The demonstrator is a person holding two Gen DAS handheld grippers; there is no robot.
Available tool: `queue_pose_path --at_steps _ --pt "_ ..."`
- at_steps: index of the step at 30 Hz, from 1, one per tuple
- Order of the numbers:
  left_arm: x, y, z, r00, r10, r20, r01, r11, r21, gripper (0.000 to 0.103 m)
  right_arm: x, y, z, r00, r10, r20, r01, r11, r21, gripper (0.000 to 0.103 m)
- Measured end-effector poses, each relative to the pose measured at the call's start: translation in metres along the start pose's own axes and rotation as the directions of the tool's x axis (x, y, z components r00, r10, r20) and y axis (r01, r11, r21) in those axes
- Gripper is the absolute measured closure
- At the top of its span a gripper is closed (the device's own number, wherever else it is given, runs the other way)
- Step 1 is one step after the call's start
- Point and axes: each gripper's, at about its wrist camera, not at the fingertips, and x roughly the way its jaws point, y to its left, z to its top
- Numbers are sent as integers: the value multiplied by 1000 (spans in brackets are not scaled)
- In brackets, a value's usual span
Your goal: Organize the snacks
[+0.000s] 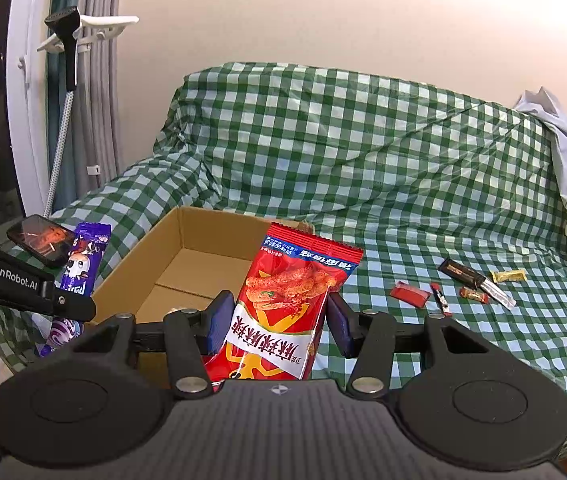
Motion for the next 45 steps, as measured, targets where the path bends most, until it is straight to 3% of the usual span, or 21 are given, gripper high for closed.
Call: queue_pose_path --at_steps 34,45 --pt "26 10 2 999 -1 -43 0 1000 -18 85 25 1 -8 999 -11 -53 11 1000 3 50" --pt "42 8 18 999 -16 -41 15 999 -32 85 34 -2 -7 998 -8 -60 8 1000 -2 50"
